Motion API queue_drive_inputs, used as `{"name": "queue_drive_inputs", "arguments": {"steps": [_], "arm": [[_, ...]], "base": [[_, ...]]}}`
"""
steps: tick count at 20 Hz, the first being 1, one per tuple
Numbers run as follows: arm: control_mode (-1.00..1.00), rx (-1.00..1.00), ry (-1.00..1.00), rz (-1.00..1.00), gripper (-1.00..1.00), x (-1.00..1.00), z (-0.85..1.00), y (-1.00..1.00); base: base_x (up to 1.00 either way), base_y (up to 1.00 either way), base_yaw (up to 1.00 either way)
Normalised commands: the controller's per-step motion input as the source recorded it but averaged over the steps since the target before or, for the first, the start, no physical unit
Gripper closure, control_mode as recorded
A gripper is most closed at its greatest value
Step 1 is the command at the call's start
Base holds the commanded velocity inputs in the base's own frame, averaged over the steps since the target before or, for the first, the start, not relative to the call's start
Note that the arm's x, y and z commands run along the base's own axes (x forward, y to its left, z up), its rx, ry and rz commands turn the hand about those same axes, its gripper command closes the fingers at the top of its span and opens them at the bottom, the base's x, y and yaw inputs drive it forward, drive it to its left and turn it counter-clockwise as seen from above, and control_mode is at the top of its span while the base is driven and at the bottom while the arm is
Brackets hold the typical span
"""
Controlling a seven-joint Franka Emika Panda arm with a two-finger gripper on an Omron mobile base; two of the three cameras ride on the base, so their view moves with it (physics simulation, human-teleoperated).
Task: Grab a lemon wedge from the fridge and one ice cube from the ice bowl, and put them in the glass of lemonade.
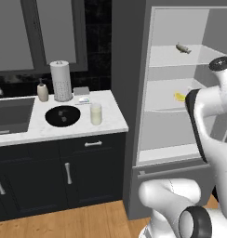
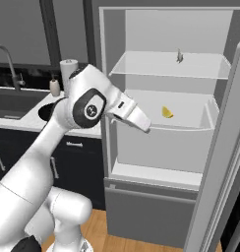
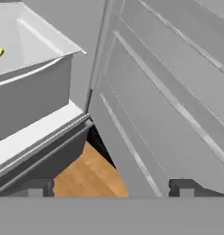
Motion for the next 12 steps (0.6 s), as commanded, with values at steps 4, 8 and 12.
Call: {"name": "queue_drive_inputs", "arguments": {"steps": [4, 8, 12], "arm": [[-1.0, 0.26, 0.0, 0.88, -1.0, 0.09, 0.0, 0.23], [-1.0, 0.34, 0.0, 0.73, -1.0, 0.35, 0.0, 0.37], [-1.0, 0.2, 0.0, 0.44, -1.0, 0.4, 0.0, 0.65]], "base": [[0.0, 0.0, 0.0], [0.0, 0.0, 0.0], [0.0, 0.0, 0.0]]}}
